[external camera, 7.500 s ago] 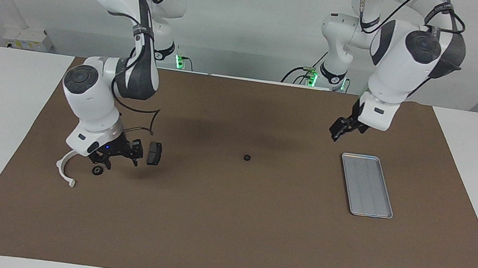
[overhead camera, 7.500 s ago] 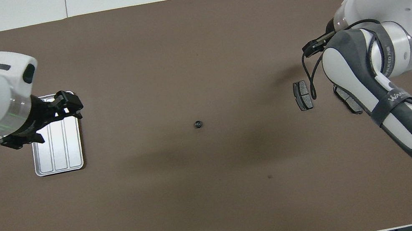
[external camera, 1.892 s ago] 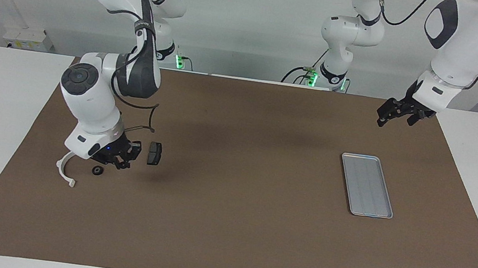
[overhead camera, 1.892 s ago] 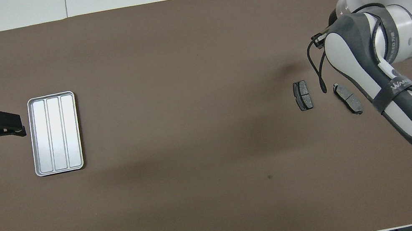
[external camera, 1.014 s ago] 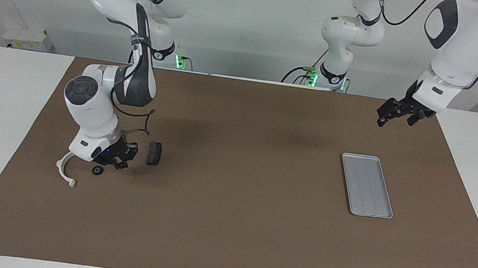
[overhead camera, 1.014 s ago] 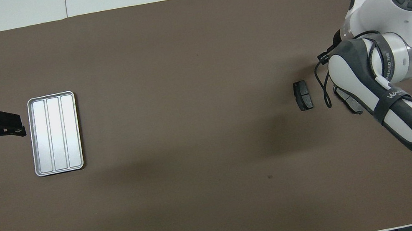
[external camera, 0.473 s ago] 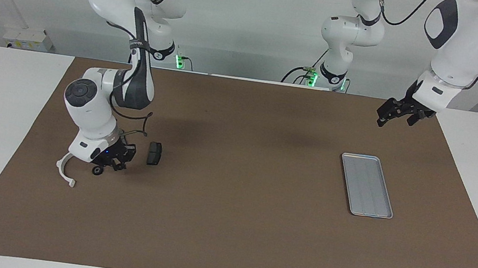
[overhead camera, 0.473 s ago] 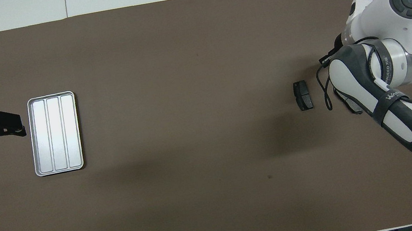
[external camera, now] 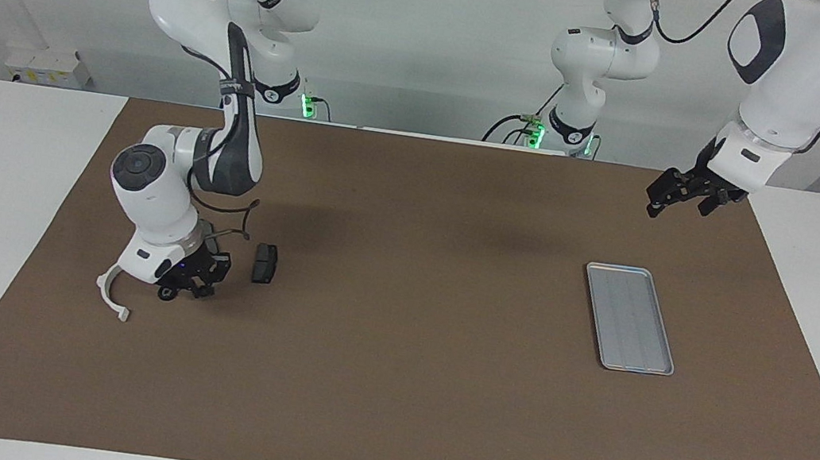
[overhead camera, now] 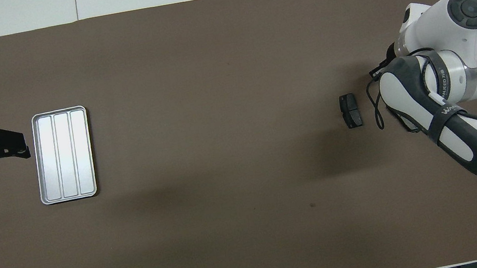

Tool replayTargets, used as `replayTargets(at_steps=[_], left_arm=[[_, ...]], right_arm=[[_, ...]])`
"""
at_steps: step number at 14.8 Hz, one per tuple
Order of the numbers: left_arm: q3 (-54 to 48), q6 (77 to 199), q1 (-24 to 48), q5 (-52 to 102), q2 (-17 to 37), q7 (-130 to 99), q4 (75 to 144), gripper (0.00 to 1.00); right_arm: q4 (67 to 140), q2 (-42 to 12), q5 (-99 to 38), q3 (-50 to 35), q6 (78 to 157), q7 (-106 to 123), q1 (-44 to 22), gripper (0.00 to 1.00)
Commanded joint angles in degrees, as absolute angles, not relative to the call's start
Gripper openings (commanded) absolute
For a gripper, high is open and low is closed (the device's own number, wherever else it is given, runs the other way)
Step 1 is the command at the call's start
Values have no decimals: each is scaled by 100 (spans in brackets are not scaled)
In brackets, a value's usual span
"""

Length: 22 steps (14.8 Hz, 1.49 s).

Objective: Place bearing gear from tray to pile

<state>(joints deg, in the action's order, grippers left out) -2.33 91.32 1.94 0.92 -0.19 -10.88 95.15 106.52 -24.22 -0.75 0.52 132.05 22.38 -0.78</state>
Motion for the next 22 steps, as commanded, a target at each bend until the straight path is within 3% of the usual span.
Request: replayTargets(at_steps=[1,6,7,9,10,12,18,20,22], left_arm=[[-255,9132,167,18,-53,-1063,9492,100],[-255,9132,167,18,-61,-1063,9492,100],[-255,9132,167,18,-62,-1055,9492,100],[-255,9132,167,18,-53,-1055,9492,100],[-255,9132,167,18,-61,-1063,9492,100],[-255,9132,167,18,-61,-1055,9492,100],[-255,9132,167,18,-62,-1063,9492,100],[-255,9132,167,18,-53,-1055,9492,100],[-255,9132,167,18,-62,-1055,9492,100]], right_arm=[[10749,-2408,-149,-18,13359,2435,26,0],[10810,-2399,-149,-18,13368,2391,-9,0],[10802,-2399,-149,-18,13368,2382,-9,15],[10810,-2399,-149,-18,13368,2312,-17,66],[10802,-2399,-141,-18,13359,2216,-26,80],[10732,-2373,-149,-18,13290,2171,-52,86],[10284,-2066,-62,-18,12623,1626,-255,87],[10195,-1716,-53,-9,12219,1504,-255,88],[10204,-1294,-53,-18,11858,1153,-255,99]])
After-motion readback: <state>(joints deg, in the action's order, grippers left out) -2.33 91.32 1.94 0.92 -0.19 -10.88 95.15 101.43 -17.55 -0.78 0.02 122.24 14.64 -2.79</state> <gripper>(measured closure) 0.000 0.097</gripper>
